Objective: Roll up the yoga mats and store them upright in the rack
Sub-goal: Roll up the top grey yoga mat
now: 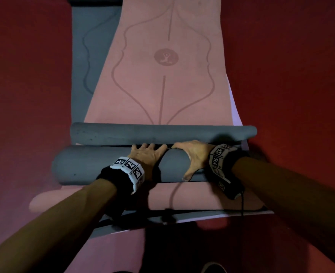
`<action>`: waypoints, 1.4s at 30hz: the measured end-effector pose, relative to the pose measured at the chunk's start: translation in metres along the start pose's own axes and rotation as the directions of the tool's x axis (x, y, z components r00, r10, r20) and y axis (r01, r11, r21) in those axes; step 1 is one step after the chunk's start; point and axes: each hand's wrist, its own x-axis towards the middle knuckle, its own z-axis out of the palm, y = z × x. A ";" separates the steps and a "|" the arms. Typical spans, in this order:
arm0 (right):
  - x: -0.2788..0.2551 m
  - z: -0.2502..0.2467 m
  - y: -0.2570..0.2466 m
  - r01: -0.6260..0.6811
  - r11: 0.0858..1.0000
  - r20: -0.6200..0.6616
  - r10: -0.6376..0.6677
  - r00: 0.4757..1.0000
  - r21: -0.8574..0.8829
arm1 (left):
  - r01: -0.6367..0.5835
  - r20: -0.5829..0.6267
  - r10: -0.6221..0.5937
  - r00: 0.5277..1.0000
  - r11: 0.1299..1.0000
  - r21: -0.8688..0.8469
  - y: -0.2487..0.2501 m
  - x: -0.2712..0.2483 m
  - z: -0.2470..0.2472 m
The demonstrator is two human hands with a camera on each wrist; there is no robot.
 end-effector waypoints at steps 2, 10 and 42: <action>-0.002 0.005 0.000 -0.007 0.999 0.004 0.007 1.000 0.033 | -0.024 -0.023 0.024 0.999 1.000 -0.005 -0.002 -0.002 0.003; -0.005 0.008 -0.004 -0.038 0.985 -0.074 0.026 0.997 -0.167 | -0.061 0.006 0.061 0.998 0.997 -0.048 -0.014 0.011 -0.009; -0.001 -0.007 0.007 -0.080 0.987 -0.201 0.051 0.978 -0.139 | 0.041 -0.223 -0.007 0.975 0.988 0.149 -0.007 0.023 0.004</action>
